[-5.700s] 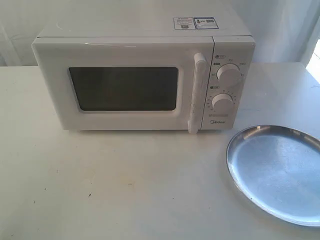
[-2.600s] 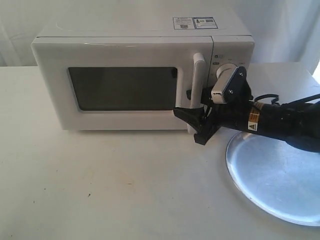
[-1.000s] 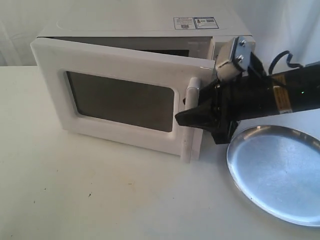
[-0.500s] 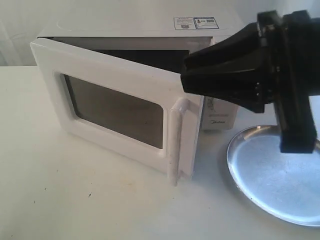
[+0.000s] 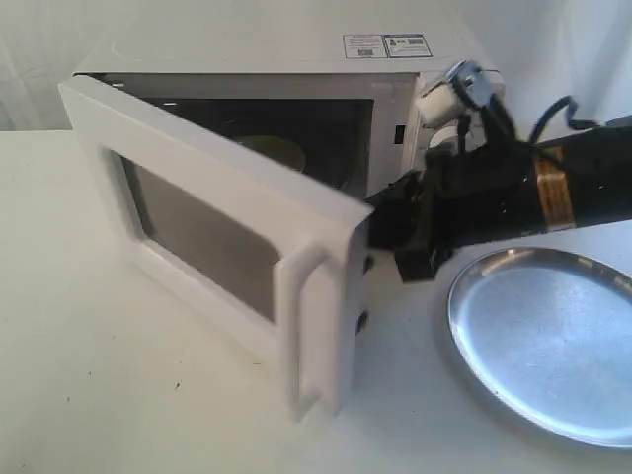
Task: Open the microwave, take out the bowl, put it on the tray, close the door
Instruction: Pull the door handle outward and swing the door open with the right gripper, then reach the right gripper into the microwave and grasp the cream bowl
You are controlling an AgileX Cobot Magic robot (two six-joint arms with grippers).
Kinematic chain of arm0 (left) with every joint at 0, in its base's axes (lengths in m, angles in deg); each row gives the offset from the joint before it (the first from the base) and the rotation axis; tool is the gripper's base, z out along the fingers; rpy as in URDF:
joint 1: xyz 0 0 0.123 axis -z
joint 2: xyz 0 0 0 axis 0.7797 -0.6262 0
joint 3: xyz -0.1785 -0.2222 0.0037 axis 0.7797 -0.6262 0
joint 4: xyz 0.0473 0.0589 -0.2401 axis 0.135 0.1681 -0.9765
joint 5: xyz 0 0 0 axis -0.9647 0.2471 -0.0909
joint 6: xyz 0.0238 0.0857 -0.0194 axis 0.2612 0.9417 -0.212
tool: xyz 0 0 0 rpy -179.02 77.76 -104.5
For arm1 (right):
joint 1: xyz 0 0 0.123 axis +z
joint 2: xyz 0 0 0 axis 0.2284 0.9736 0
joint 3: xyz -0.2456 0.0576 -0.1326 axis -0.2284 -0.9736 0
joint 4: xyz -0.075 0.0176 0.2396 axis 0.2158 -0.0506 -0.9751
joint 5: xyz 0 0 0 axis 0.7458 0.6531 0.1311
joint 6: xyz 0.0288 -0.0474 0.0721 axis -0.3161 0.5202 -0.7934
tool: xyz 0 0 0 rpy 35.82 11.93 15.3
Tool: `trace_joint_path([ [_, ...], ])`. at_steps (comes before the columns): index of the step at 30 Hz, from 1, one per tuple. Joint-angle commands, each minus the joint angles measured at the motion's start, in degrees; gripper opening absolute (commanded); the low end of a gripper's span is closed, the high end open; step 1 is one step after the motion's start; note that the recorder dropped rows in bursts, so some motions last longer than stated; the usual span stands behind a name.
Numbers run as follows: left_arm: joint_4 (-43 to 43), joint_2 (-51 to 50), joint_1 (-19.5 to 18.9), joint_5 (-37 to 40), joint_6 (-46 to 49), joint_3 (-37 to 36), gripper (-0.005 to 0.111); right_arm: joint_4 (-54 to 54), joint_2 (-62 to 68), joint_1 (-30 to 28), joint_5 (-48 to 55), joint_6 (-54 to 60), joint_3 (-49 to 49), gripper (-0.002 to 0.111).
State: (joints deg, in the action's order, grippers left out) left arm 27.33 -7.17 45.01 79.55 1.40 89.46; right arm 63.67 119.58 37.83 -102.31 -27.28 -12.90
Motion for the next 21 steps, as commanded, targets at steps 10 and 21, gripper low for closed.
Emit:
trace_joint_path([
  [10, -0.5, 0.1, 0.0, 0.2, -0.2, 0.1, 0.0, -16.2, 4.0, 10.0, 17.1, 21.1, -0.2, 0.025],
  [21, -0.5, 0.1, 0.0, 0.2, -0.2, 0.1, 0.0, -67.5, 34.4, 18.2, 25.3, 86.3, 21.6, 0.065],
])
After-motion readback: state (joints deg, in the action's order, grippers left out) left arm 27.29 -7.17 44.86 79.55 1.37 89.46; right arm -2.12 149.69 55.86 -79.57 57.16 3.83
